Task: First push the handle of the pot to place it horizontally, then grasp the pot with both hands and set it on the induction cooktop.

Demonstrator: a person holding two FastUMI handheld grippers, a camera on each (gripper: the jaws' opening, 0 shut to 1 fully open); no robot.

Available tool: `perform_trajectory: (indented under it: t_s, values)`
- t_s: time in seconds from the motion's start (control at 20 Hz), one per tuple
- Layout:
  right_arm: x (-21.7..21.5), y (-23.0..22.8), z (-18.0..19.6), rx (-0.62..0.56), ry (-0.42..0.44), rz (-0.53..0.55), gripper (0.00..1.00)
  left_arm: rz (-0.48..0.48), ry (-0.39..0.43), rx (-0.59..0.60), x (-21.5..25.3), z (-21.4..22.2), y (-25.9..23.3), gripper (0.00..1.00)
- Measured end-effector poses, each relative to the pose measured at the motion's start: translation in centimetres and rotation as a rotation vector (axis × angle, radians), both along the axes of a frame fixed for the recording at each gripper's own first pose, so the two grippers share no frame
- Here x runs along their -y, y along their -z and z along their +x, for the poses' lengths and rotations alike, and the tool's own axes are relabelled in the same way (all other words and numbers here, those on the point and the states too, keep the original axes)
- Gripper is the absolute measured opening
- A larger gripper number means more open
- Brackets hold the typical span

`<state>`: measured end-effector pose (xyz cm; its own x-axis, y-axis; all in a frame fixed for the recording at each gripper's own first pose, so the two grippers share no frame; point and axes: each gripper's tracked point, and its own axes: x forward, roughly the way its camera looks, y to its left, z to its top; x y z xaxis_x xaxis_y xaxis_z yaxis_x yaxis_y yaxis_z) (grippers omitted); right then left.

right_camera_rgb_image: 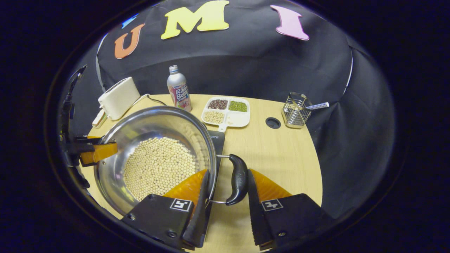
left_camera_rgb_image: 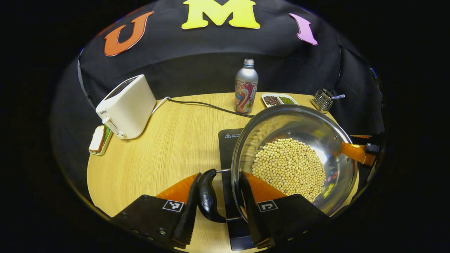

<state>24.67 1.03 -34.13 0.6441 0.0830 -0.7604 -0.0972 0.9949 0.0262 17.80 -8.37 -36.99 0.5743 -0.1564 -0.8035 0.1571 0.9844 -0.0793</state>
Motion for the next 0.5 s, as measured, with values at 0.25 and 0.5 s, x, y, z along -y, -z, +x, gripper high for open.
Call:
perform_trajectory:
  t_s: [0.25, 0.5]
  values:
    - [0.2, -0.4, 0.2, 0.028, -0.005, -0.004, 0.63, -0.005, 0.001, 0.008, -0.2, 0.0, -0.3, 0.64]
    - [0.7, -3.1, -0.3, 0.140, 0.010, -0.040, 0.81, 0.021, -0.017, 0.127, -1.6, 0.4, -3.4, 0.98]
